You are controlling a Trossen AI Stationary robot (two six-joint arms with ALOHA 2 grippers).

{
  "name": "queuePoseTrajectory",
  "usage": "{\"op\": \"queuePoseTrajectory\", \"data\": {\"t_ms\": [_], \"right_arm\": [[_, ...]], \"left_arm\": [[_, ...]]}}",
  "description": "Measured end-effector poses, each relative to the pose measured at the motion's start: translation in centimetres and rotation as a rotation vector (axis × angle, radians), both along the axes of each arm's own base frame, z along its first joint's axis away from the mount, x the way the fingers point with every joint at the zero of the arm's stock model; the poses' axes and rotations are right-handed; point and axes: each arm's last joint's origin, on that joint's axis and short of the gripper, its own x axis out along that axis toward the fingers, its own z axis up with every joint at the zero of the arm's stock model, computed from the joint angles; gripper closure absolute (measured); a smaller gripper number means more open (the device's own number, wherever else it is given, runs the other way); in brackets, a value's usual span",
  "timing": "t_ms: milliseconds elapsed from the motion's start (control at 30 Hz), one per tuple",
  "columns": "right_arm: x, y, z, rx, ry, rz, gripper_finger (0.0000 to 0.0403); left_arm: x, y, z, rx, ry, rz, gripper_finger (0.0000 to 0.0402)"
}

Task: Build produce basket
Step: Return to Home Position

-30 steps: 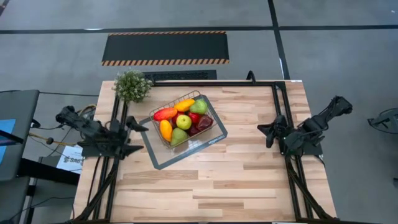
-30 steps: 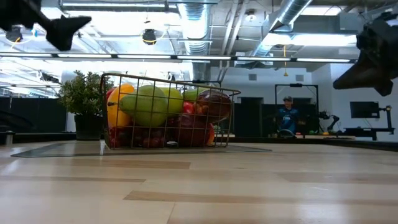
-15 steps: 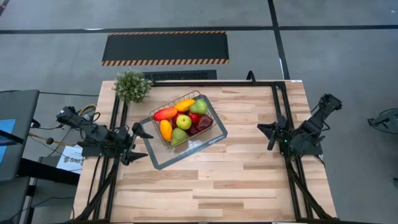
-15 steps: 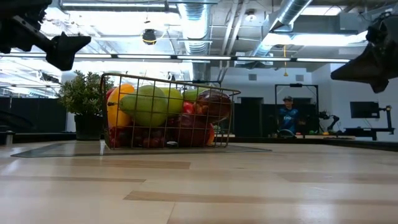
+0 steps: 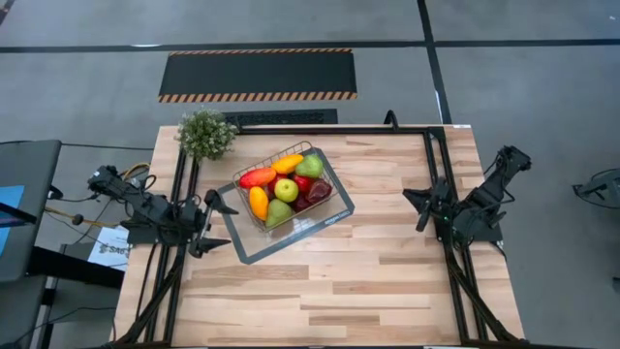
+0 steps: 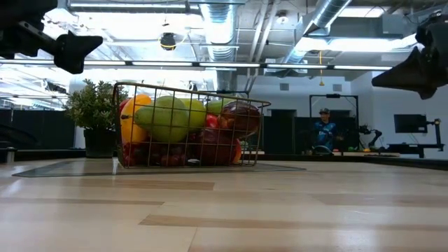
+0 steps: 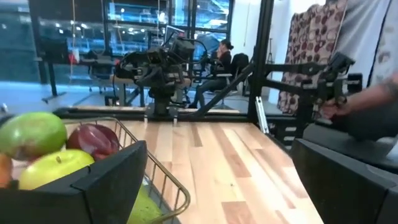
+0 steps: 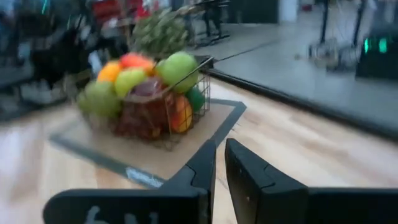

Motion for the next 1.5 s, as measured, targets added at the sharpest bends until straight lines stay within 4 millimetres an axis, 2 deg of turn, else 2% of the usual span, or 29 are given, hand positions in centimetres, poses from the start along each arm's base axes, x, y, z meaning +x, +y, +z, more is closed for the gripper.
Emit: {"op": "queuePoseTrajectory", "data": {"t_ms": [67,133,300,400,500,633,733,833,933,1000,1133,1300,1400,1500], "right_arm": [[0.0,0.0,0.0,0.109,-0.064,-0.017,0.0343],[0.2,0.2,-0.2,0.221,-0.062,0.062,0.0343],[0.5,1.0,-0.6,0.514,-0.001,0.254,0.0343],[0.5,1.2,-0.7,0.717,0.0,0.293,0.0343],[0.5,1.6,-0.8,0.845,0.035,0.329,0.0343],[0.8,2.1,-0.7,1.06,-0.001,0.338,0.0343],[1.3,2.7,2.2,0.972,-0.206,0.553,0.0343],[1.0,2.4,6.0,0.721,-0.498,0.719,0.0343],[0.2,1.8,8.1,0.45,-0.672,0.779,0.0343],[-0.1,1.6,8.1,0.377,-0.677,0.793,0.0343],[-0.2,1.6,6.6,0.274,-0.522,0.803,0.0343],[0.0,1.3,6.5,-0.055,-0.45,0.715,0.0343],[0.2,1.1,6.0,-0.126,-0.374,0.62,0.0343],[0.3,0.7,6.0,-0.124,-0.343,0.537,0.0343]], "left_arm": [[0.0,0.0,0.0,-0.061,0.009,-0.005,0.0017],[0.0,0.0,0.0,-0.125,0.021,-0.023,0.0017],[-0.1,-0.3,0.3,-0.089,-0.018,-0.13,0.0017],[-0.2,-0.5,0.8,-0.062,-0.074,-0.204,0.0017],[-0.3,-0.7,0.9,-0.053,-0.087,-0.273,0.0017],[-0.3,-0.7,0.8,-0.097,-0.07,-0.289,0.0017],[-0.3,-0.7,0.8,-0.108,-0.067,-0.291,0.0017],[-0.4,-0.7,1.0,-0.092,-0.097,-0.288,0.0017],[-0.5,-0.7,1.5,-0.041,-0.157,-0.287,0.0017],[-0.5,-0.7,1.6,0.005,-0.193,-0.301,0.0017],[-0.6,-0.9,1.6,0.059,-0.211,-0.349,0.0017],[-0.7,-1.0,1.5,0.059,-0.206,-0.4,0.0017],[-0.6,-1.0,1.3,0.021,-0.162,-0.38,0.0017],[-0.5,-0.9,1.2,0.019,-0.149,-0.345,0.0017]]}}
